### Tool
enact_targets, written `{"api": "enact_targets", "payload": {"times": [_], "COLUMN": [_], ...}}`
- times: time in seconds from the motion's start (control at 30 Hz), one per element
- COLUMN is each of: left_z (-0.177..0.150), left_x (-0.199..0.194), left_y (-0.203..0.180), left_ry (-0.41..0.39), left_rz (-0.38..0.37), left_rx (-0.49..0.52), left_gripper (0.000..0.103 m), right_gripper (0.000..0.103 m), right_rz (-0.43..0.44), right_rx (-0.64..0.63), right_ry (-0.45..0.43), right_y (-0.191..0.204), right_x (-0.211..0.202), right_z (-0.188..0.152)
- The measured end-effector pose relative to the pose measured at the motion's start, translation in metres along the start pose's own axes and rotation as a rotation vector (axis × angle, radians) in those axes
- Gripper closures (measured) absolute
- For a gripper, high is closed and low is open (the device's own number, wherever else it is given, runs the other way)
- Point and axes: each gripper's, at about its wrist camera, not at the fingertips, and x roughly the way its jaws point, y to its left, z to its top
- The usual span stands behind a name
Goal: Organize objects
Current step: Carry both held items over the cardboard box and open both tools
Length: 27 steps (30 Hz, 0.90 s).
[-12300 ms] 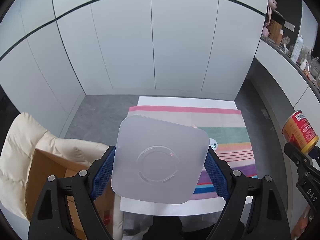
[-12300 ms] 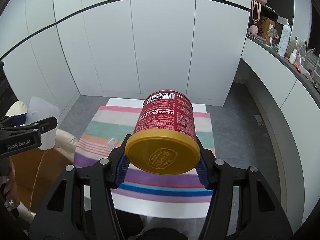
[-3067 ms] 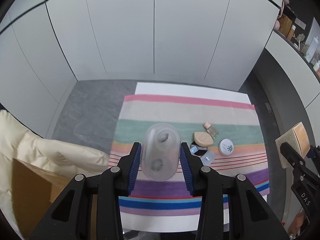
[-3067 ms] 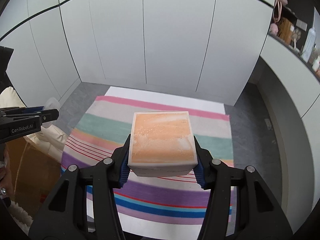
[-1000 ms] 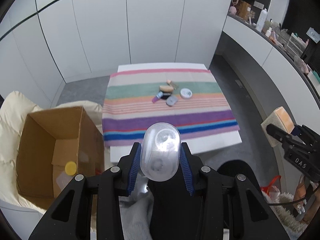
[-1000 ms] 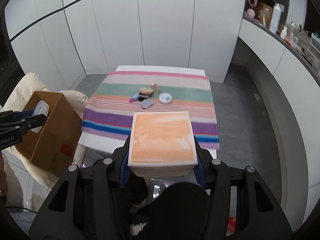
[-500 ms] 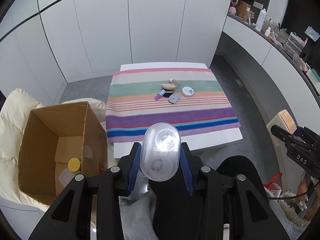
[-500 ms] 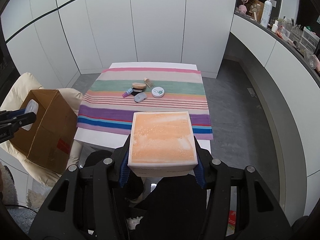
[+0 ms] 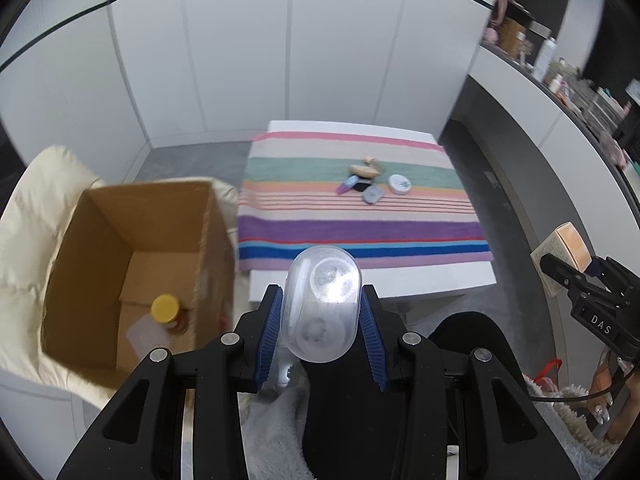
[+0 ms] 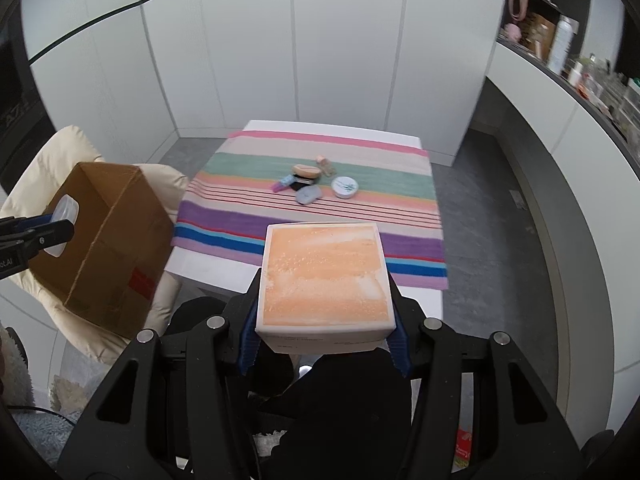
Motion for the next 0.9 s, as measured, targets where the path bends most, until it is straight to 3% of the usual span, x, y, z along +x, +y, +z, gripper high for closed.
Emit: {"api": "enact_targets", "payload": {"times": [0.17, 0.5, 0.73, 0.9], "left_z": [-0.018, -0.06, -0.085, -0.095], "left_x": [-0.011, -0.043, -0.064, -0.074], "left_y": [0.041, 0.123, 0.161, 0.178], "left_ry": [-0.003, -0.031, -0.043, -0.051], "left_rz": [0.053, 0.181, 0.243, 0.256], "left_rx": [-0.089, -0.262, -0.353, -0.394], "left_gripper": [0.063, 0.063, 0.063, 0.063], "right_gripper": [0.049, 0.049, 0.049, 0.049], "right_rz": [0.061, 0.24, 0.335, 0.371], "right_rx": [-0.076, -0.307, -0.477, -0.55], "right_ry": [-0.001, -0.004, -0.007, -0.004], "right_y": [0.041, 0.162, 0.238, 0.272], "right_x": [0.008, 0.013, 0.008, 0.005], "right_z": [0.007, 0.01, -0.003, -0.012]}}
